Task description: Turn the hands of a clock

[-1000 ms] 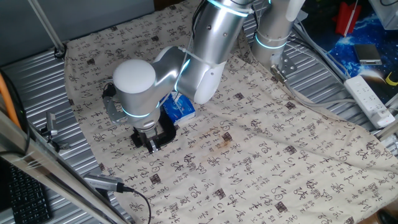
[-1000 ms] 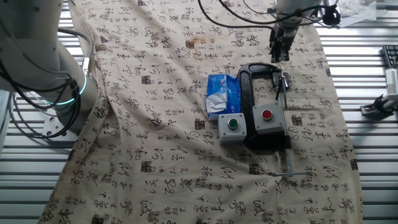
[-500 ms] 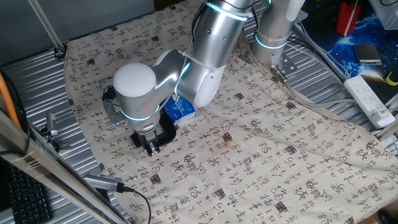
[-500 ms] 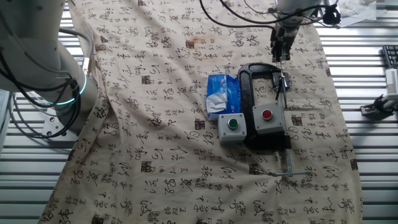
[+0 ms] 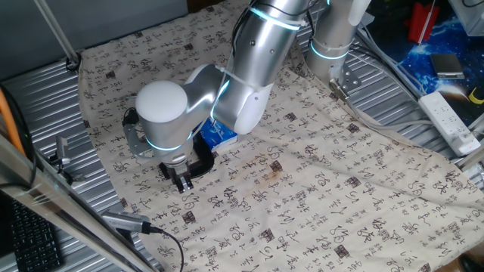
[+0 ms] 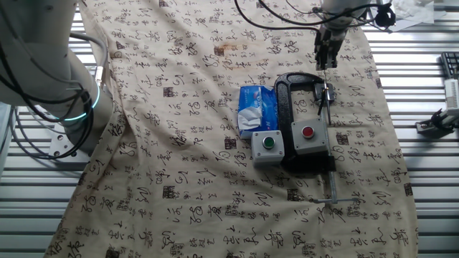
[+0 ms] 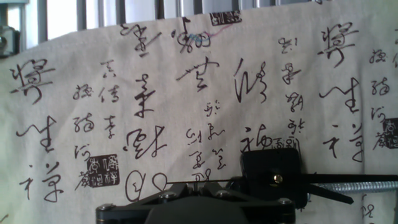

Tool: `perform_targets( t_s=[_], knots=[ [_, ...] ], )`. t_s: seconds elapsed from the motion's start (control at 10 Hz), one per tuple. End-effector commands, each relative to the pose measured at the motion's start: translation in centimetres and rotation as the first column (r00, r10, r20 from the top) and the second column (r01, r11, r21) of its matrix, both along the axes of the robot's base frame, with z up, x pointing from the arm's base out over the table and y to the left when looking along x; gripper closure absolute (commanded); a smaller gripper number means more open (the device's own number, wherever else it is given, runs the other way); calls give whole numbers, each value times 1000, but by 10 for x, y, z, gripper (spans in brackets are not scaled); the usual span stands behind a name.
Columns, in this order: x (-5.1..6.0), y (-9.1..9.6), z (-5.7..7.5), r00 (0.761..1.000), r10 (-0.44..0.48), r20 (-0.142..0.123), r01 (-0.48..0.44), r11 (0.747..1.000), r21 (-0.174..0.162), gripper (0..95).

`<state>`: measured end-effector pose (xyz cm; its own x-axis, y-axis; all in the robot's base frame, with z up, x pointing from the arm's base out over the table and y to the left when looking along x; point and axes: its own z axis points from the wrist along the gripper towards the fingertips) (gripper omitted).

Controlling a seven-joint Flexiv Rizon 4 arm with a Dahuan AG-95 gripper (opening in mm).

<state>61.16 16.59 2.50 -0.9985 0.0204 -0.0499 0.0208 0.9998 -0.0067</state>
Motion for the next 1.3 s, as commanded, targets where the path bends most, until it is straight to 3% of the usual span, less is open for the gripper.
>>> perform_targets(
  t_s=[0.1, 1.0, 1.3],
  knots=[
    [0, -1, -1, 1000, 2, 4, -2, 1000, 1, 950],
    [0, -1, -3, 1000, 13, -1, -13, 1000, -4, 950],
    [1, -3, -9, 1000, 24, 1, -24, 1000, -6, 950]
  ],
)
